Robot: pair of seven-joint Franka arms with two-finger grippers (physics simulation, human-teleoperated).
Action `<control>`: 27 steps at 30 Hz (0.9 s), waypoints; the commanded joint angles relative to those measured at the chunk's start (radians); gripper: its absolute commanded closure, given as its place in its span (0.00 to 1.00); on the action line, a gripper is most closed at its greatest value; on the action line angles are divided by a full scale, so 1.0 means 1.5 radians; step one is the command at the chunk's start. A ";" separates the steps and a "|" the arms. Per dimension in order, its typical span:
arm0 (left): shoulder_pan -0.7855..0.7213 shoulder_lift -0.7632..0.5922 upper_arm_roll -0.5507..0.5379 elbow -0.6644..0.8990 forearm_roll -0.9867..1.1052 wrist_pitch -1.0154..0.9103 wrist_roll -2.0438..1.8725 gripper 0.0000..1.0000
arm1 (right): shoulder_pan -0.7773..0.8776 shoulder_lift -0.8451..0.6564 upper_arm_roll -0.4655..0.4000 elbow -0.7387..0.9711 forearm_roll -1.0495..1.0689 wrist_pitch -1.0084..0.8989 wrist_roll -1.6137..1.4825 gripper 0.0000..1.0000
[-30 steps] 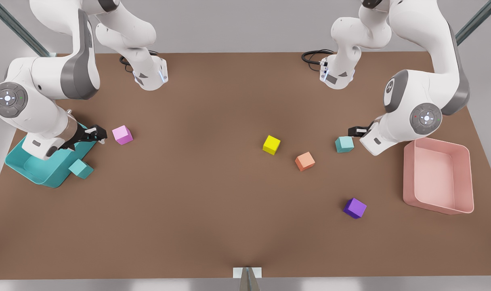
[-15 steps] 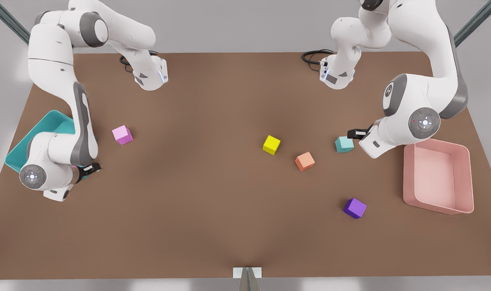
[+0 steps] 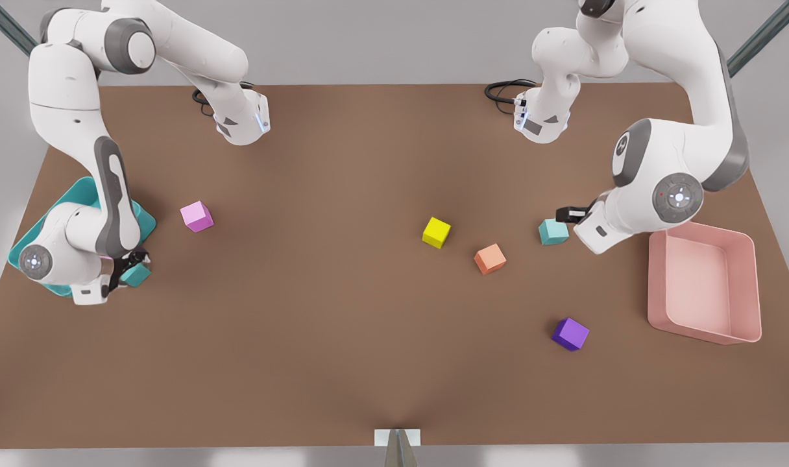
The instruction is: Stack the two blue cubes on top of each other
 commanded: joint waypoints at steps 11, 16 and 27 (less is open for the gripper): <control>0.008 0.002 -0.029 0.036 0.005 -0.035 0.001 0.00 | -0.033 0.006 -0.002 -0.011 0.004 0.033 -0.290 0.00; 0.017 -0.001 -0.029 0.066 0.005 -0.054 0.003 0.00 | -0.045 0.017 -0.002 -0.011 0.004 0.052 -0.289 0.00; 0.017 0.000 -0.029 0.070 -0.017 -0.092 -0.001 0.00 | -0.060 0.026 -0.002 -0.021 0.016 0.062 -0.258 0.00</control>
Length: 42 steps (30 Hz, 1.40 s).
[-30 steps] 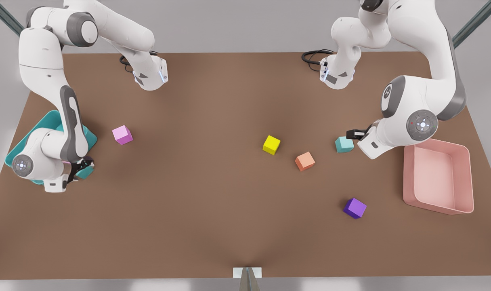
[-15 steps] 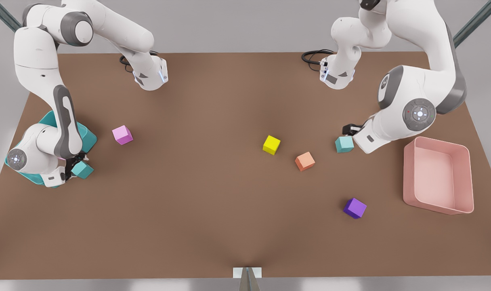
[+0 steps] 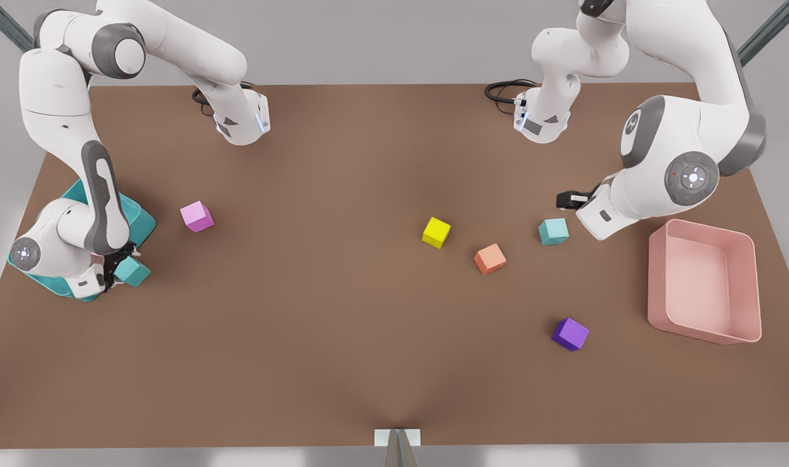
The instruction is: Stack the two blue cubes on top of each other
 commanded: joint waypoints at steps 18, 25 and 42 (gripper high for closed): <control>0.001 0.020 0.002 0.019 0.003 0.004 0.000 0.00 | 0.002 0.010 0.000 0.008 0.005 0.040 -0.039 0.00; 0.003 0.029 0.004 0.019 0.004 0.004 -0.003 0.00 | -0.001 0.026 -0.009 0.004 0.005 0.073 -0.039 0.00; 0.007 0.034 0.004 0.015 0.002 0.000 -0.004 0.00 | -0.015 0.043 -0.009 -0.044 0.010 0.151 -0.039 0.00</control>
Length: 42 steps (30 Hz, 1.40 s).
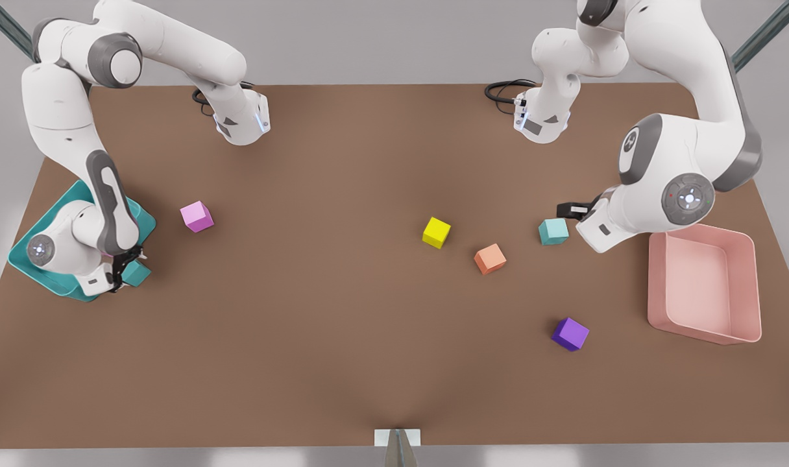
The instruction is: Stack the two blue cubes on top of each other
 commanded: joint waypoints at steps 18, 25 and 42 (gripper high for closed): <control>0.005 -0.001 -0.001 0.031 -0.002 -0.008 -0.031 0.00 | 0.213 -0.050 0.014 0.033 0.162 -0.113 0.147 0.49; 0.014 0.014 0.000 0.029 0.000 -0.006 -0.031 0.00 | 0.670 0.129 0.008 0.307 0.237 -0.042 0.821 0.48; 0.070 -0.027 0.001 -0.113 0.002 0.084 -0.034 0.00 | 0.804 0.274 -0.024 0.468 0.232 0.054 1.023 0.00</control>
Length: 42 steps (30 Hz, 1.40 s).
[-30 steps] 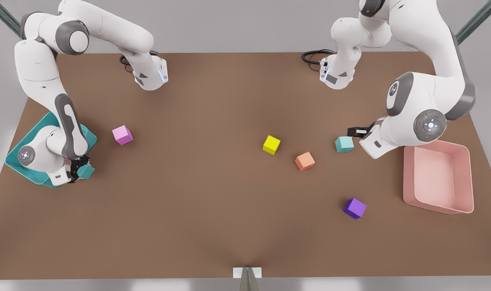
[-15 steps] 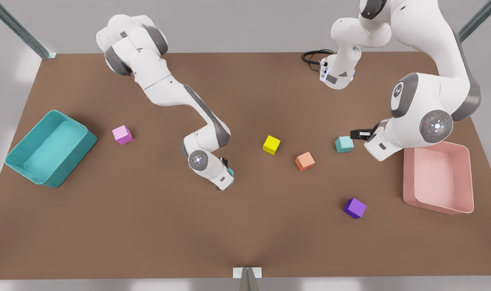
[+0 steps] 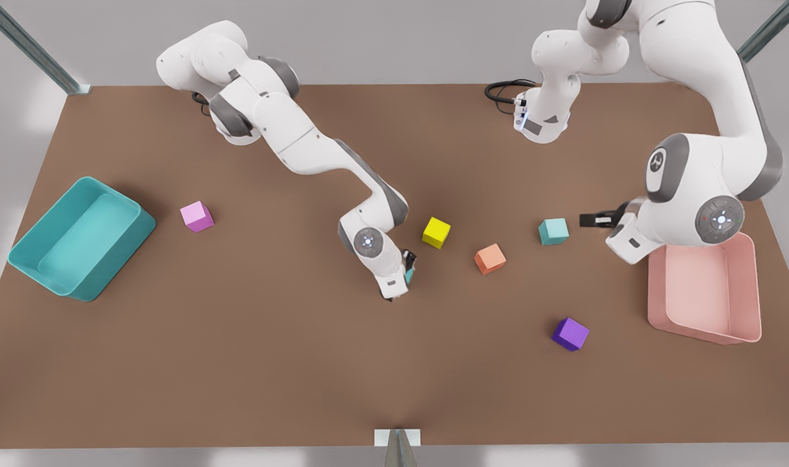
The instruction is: Stack the two blue cubes on top of each other
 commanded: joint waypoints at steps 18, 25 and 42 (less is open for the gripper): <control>-0.019 -0.026 0.031 -0.508 -0.037 0.650 -0.021 0.00 | -0.349 -0.430 -0.008 -0.016 -0.223 -0.687 0.471 0.00; -0.013 -0.006 0.031 -0.562 -0.037 0.673 -0.019 0.00 | -0.353 -0.434 -0.008 -0.022 -0.227 -0.686 0.457 0.00; -0.022 0.052 0.031 -0.560 -0.037 0.706 -0.020 0.39 | -0.355 -0.435 -0.011 -0.022 -0.226 -0.685 0.403 0.00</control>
